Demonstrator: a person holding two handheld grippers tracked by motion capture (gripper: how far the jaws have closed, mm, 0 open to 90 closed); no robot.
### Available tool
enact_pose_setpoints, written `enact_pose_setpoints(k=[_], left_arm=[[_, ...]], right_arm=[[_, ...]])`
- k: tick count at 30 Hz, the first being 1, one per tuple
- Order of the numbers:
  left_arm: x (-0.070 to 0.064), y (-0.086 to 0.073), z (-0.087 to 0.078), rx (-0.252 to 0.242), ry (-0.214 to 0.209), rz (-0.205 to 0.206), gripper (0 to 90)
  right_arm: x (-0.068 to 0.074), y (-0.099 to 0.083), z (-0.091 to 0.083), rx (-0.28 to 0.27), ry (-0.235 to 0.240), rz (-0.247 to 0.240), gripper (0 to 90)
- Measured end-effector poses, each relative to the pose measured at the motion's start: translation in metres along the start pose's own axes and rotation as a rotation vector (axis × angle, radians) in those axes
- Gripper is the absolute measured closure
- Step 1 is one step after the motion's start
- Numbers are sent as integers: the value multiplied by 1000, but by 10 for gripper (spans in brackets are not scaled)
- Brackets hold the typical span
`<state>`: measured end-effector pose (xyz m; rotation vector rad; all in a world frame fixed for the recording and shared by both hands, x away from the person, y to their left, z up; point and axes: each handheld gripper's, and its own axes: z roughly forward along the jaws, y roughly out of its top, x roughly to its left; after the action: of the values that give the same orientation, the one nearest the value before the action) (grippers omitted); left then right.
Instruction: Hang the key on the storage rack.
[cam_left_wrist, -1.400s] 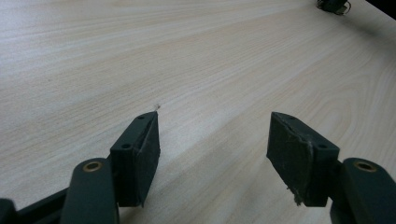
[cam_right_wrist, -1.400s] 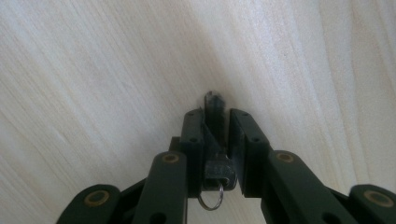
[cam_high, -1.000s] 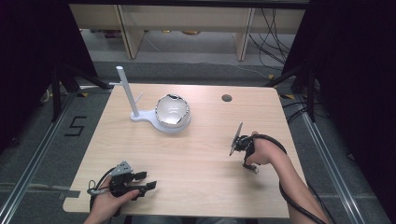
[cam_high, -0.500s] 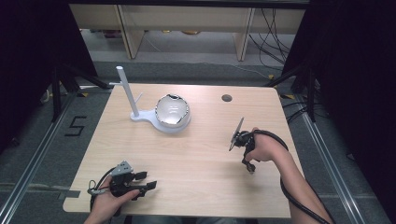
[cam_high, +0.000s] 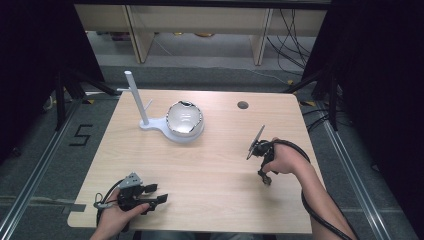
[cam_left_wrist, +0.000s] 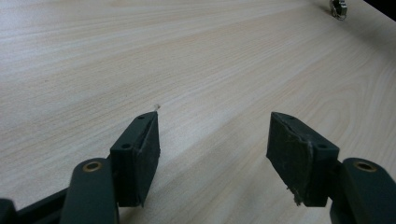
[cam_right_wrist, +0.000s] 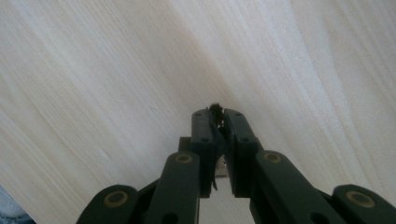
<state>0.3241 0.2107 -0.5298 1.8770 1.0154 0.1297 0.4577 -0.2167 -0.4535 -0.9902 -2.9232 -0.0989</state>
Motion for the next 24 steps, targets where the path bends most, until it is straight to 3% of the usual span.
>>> enact_pose_setpoints(k=[3, 4, 7, 10, 12, 14, 15, 18, 19, 20, 21, 22, 23, 24], left_arm=[[0, 0, 0, -1, 0, -2, 340], [0, 0, 0, -1, 2, 0, 340], [0, 0, 0, 0, 3, 0, 340], [-2, 1, 1, 2, 9, 8, 342], [-3, 1, 2, 5, 7, 13, 350], [-7, 4, 6, 12, -12, 22, 350], [-10, 7, 8, 6, -23, 24, 351], [-24, 23, 12, -20, -66, 59, 348], [-35, 38, 14, -47, -99, 95, 343], [-35, 38, 14, -47, -99, 95, 338], [-42, 50, 15, -60, -117, 134, 329], [-52, 66, 19, -74, -135, 192, 325], [-52, 66, 19, -74, -135, 192, 318], [-63, 85, 26, -88, -146, 247, 313]], right_arm=[[1, 0, -5, -4, 4, 13, 839], [0, 0, -11, -35, -2, -3, 839], [3, 1, -21, -56, 1, 14, 839], [5, 3, -30, -99, -6, -11, 839], [7, 4, -34, -114, 5, 6, 839], [10, 7, -41, -132, 12, -14, 839], [15, 11, -47, -168, 23, -32, 839], [20, 15, -52, -175, 17, -23, 839], [23, 21, -60, -203, 15, -37, 839], [23, 21, -60, -203, 15, -37, 839], [28, 29, -69, -244, 25, -47, 839], [31, 32, -73, -251, 18, -43, 839], [33, 36, -78, -274, 11, -61, 839], [35, 41, -83, -290, 16, -73, 839]])
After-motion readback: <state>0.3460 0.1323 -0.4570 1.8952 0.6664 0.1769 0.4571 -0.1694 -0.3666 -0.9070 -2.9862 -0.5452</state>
